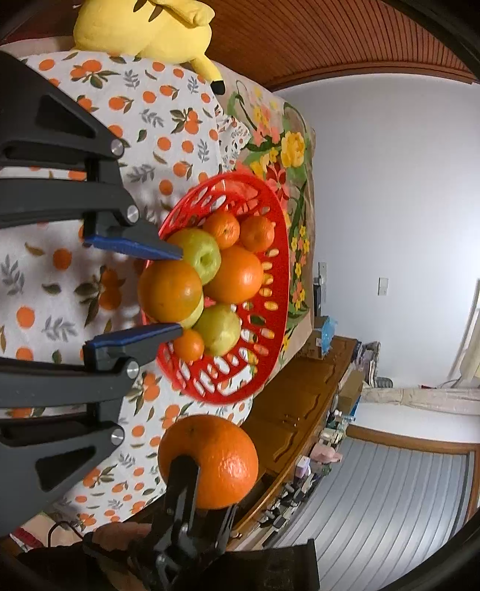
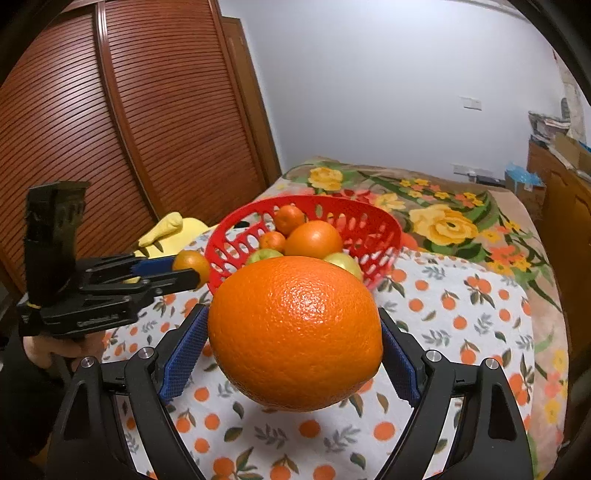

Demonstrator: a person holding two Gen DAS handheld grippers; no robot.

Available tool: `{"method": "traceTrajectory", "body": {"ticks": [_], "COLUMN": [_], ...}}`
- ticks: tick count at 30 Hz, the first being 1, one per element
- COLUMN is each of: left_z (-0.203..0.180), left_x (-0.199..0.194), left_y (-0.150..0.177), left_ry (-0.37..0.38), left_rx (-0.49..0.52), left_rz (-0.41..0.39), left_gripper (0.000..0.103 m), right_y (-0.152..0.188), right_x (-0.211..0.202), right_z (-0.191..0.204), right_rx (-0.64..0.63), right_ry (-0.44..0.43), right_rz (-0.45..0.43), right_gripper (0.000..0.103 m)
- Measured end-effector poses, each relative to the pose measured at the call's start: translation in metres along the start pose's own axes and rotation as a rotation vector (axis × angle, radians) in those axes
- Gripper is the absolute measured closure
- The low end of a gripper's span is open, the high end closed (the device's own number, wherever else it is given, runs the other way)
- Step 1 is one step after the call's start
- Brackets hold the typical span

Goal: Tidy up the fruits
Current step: 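Carry the tangerine into the basket with the left gripper while the right carries the orange over, then lower the large orange onto the basket fruit and open the right gripper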

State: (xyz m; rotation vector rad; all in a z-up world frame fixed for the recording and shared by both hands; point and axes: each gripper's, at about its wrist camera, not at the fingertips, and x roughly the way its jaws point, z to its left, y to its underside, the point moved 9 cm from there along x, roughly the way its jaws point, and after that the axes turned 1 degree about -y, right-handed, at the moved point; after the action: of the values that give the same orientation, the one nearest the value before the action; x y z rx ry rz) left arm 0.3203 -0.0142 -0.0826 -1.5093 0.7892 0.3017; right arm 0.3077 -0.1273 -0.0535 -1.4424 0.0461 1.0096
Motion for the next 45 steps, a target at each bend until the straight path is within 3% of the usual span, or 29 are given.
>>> {"method": "traceTrajectory", "body": {"ticks": [28,33,45], "left_z": [0.034,0.041,0.054], "left_x": [0.064,0.065,0.054], "left_y": [-0.027,-0.031,-0.030], "left_ry": [-0.020,-0.041,-0.072], "left_rx": [-0.026,-0.037,-0.060], "left_rz": [0.047,0.044,0.020], "left_gripper": [0.068,0.054,0.047], "right_y": [-0.038,-0.043,-0.062], "right_x": [0.077,0.091,0.115], "right_z": [-0.035,-0.039,-0.046], "right_rx": [-0.003,-0.003,-0.031], "right_ry": [0.020,0.019,0.080], "right_rz": [0.069,0.085,0.096], "right_gripper": [0.014,0.014,0.014]}}
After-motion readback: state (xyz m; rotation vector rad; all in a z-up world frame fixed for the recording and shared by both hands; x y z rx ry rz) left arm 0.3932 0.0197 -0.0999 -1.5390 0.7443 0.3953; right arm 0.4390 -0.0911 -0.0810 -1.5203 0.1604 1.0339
